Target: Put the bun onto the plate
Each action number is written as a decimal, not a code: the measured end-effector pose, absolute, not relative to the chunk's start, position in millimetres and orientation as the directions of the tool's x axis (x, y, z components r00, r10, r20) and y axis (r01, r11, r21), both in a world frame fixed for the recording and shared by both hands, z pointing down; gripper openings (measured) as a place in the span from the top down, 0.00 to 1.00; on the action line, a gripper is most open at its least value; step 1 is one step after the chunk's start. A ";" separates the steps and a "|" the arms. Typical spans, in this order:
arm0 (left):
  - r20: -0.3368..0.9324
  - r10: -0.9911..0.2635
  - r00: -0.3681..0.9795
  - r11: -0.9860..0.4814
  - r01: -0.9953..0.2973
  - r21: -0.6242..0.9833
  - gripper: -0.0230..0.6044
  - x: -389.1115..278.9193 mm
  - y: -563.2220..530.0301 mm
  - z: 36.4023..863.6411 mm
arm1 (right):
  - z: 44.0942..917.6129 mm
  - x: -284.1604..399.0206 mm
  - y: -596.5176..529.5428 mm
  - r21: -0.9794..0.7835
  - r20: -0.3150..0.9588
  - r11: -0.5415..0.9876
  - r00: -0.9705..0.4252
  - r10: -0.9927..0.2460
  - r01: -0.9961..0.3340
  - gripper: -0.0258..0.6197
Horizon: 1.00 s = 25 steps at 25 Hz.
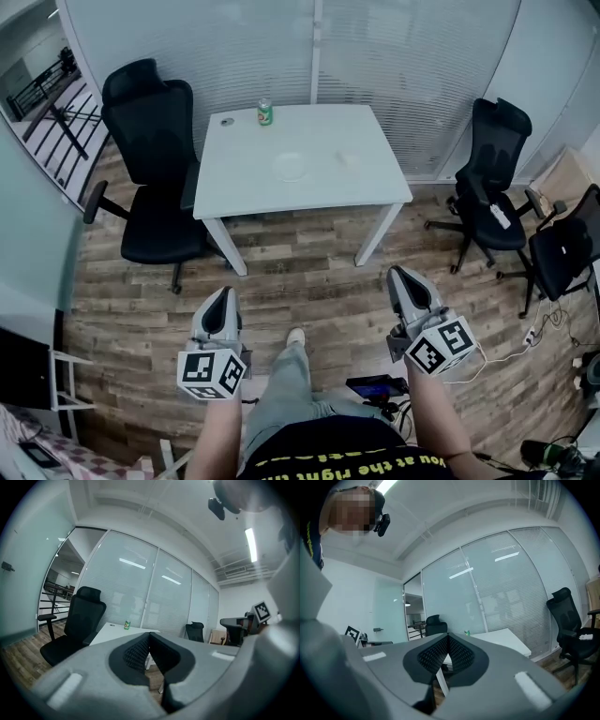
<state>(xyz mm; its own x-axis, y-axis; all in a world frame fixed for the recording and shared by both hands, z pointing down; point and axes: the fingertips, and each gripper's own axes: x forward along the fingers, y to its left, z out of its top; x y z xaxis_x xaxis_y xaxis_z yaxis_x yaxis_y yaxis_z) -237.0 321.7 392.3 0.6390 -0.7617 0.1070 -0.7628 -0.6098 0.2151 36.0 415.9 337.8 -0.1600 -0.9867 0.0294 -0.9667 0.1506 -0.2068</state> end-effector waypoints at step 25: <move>0.113 -0.720 0.685 -0.654 -0.723 0.222 0.96 -167.2 125.1 391.0 | 338.9 79.4 230.4 -0.150 0.075 0.141 -0.154 -0.985 -0.979 0.95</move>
<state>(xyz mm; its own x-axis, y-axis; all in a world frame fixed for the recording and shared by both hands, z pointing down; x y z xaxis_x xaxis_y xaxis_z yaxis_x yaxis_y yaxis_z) -167.2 125.1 391.0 0.6851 -0.7196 0.1131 -0.7234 -0.6538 0.2218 79.4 230.4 338.9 -0.1536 -0.9853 0.0754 -0.9786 0.1411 -0.1498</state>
